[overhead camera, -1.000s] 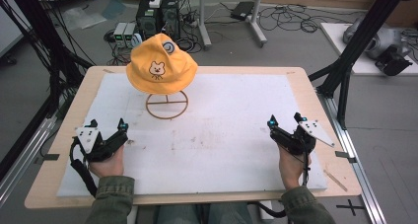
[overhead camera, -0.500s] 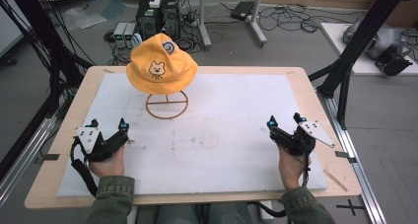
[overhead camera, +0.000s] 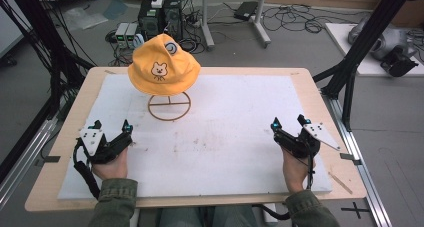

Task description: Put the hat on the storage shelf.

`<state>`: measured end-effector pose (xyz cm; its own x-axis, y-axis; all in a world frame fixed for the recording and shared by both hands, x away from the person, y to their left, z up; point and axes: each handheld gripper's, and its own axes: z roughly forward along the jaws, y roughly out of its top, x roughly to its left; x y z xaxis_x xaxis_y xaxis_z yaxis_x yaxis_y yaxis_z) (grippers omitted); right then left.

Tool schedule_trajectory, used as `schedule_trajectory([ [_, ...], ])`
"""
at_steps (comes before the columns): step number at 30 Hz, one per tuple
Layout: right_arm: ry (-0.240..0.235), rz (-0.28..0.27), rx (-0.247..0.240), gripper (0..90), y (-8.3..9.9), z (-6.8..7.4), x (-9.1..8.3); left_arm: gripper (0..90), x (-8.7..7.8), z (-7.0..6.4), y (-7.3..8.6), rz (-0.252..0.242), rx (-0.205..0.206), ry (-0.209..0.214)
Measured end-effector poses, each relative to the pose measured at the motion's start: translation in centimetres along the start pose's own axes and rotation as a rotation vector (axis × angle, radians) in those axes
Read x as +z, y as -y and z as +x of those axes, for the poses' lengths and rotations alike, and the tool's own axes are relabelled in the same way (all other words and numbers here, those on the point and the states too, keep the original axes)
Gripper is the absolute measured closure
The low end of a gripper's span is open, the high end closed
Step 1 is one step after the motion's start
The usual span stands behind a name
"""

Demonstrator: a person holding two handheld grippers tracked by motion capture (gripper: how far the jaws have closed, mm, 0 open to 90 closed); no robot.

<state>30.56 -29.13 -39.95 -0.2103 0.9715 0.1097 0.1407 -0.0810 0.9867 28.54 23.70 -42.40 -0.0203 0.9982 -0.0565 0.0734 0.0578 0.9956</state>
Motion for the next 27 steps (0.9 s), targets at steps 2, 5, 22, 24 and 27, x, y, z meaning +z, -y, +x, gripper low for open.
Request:
schedule_trajectory([
  [2,-0.002,-0.001,0.002,12.4,0.00,-0.07,0.02,14.1,0.01,0.01,0.01,0.000,0.000,-0.001],
  [5,-0.002,0.001,0.003,12.4,0.01,-0.10,0.05,14.1,0.00,0.05,0.01,0.001,-0.001,-0.004],
  [22,-0.010,0.005,0.000,12.4,0.06,0.00,-0.09,14.1,0.05,0.03,0.04,0.002,-0.005,0.003],
  [24,-0.014,0.002,-0.003,12.4,0.06,0.07,-0.09,14.1,0.06,0.04,0.05,0.002,-0.004,0.002],
  [27,-0.013,0.001,-0.004,12.4,0.07,0.15,-0.11,14.1,0.04,0.06,0.04,0.003,-0.005,0.002],
])
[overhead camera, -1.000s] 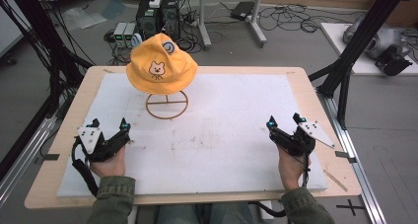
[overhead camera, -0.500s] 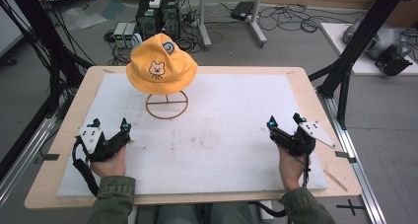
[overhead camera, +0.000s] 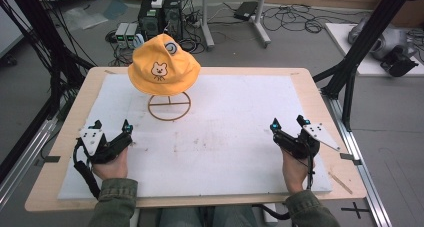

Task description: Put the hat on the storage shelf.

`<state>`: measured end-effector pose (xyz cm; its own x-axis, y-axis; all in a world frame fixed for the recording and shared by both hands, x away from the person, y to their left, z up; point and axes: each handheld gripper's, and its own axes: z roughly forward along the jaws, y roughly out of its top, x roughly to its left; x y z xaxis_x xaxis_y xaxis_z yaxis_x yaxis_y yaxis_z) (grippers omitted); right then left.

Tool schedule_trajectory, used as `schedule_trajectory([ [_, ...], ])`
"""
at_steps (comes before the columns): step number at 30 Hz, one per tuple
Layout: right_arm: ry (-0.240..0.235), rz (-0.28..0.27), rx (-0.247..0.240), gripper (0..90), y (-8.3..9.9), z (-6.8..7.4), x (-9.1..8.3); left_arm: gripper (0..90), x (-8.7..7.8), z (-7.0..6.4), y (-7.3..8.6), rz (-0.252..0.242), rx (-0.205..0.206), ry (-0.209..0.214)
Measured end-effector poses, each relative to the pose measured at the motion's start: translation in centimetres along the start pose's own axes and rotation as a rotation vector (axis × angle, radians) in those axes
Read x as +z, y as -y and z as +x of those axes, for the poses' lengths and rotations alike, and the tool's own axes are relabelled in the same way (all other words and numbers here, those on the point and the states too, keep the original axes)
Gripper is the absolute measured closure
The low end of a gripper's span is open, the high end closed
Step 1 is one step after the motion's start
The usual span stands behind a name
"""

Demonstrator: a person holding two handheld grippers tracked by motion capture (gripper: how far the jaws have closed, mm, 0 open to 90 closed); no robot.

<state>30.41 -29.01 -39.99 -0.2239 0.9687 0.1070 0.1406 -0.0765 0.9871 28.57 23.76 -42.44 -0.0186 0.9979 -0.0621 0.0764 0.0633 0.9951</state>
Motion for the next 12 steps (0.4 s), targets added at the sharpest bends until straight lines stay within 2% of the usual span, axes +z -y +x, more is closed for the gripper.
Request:
schedule_trajectory([
  [12,0.004,-0.003,0.012,12.4,-0.07,-0.23,-0.09,14.1,-0.02,-0.01,-0.03,-0.001,0.000,-0.001],
])
